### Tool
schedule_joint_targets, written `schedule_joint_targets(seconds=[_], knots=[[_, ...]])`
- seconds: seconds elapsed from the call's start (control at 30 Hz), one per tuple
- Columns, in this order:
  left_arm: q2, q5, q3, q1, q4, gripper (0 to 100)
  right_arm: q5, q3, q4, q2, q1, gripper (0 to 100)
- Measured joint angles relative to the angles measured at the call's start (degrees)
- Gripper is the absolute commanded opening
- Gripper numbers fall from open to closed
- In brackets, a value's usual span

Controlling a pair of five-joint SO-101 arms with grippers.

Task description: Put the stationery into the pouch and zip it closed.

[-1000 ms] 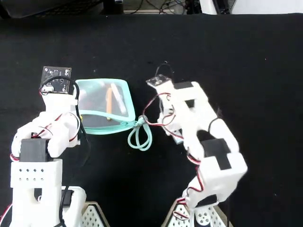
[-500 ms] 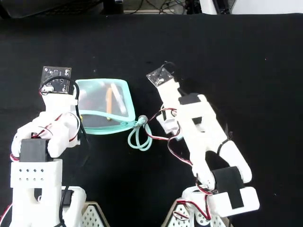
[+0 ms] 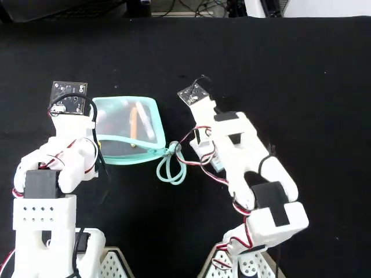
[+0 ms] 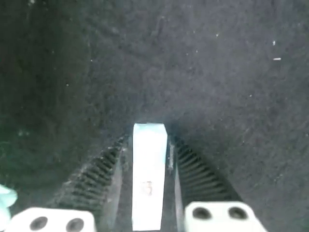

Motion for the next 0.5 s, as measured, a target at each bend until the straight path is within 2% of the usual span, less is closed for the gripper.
schedule_joint_targets(seconds=[0.37,0.4,0.47,0.5], knots=[[0.0,0.0,0.0,0.0,0.0,3,-0.5,-0.4,0.1,0.2,0.0,12.6],[0.0,0.0,0.0,0.0,0.0,3,-0.9,-0.4,0.1,0.2,0.0,11.3],[0.0,0.0,0.0,0.0,0.0,3,-1.2,-0.4,0.1,0.2,0.0,1.5],[0.0,0.0,0.0,0.0,0.0,3,-1.3,-0.4,0.1,0.2,0.1,1.1]])
